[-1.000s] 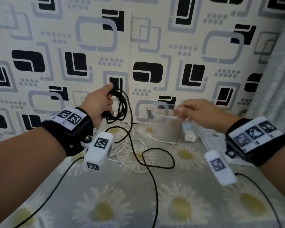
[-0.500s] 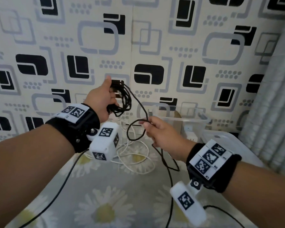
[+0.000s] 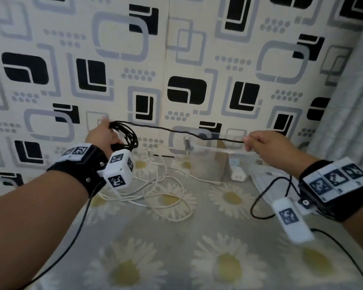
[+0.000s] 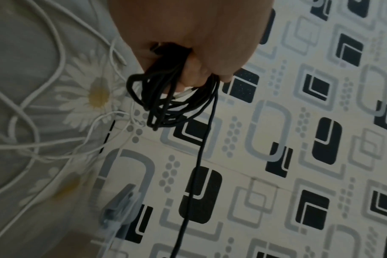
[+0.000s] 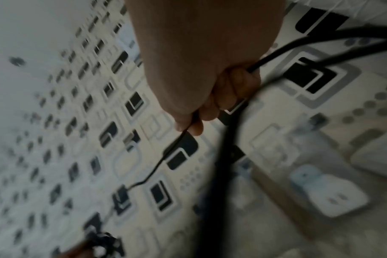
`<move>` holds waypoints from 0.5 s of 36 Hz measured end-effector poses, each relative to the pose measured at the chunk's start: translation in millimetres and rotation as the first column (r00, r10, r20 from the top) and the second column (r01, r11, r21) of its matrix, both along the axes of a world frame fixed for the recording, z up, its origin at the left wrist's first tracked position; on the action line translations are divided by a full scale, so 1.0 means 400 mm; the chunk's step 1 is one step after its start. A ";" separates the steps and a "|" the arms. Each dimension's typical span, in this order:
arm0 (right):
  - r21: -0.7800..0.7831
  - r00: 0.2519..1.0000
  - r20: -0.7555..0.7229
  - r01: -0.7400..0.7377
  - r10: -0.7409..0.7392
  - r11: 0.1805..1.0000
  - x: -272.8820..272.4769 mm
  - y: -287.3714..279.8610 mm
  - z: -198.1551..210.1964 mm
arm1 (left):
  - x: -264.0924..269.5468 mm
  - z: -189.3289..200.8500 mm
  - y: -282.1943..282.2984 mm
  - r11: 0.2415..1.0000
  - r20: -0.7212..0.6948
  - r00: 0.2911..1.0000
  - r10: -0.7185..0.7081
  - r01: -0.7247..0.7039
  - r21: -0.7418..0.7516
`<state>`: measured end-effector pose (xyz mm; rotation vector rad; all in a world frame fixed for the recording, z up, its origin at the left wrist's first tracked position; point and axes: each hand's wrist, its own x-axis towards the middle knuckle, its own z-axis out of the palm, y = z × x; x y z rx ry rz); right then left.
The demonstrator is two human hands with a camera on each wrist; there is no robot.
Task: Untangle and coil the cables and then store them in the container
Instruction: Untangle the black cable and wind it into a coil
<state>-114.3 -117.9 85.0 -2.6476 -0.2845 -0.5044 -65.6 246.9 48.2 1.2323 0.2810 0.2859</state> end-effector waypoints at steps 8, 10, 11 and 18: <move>-0.409 0.954 -0.281 -0.015 -0.110 0.913 0.094 0.017 -0.060 | 0.014 -0.011 -0.056 0.957 0.108 0.993 -0.048 0.077 -0.280; -0.279 0.971 -0.236 -0.041 -0.027 0.960 0.105 0.073 -0.049 | 0.021 -0.006 -0.054 0.955 0.096 0.995 -0.038 0.064 -0.290; -0.180 0.979 -0.201 -0.067 0.030 0.981 0.101 0.109 -0.038 | 0.024 -0.004 -0.055 0.955 0.092 0.995 -0.037 0.062 -0.290; 0.298 0.932 -0.162 -0.268 0.325 0.916 0.048 0.335 -0.026 | 0.027 0.006 -0.050 0.938 0.101 0.993 -0.057 0.088 -0.336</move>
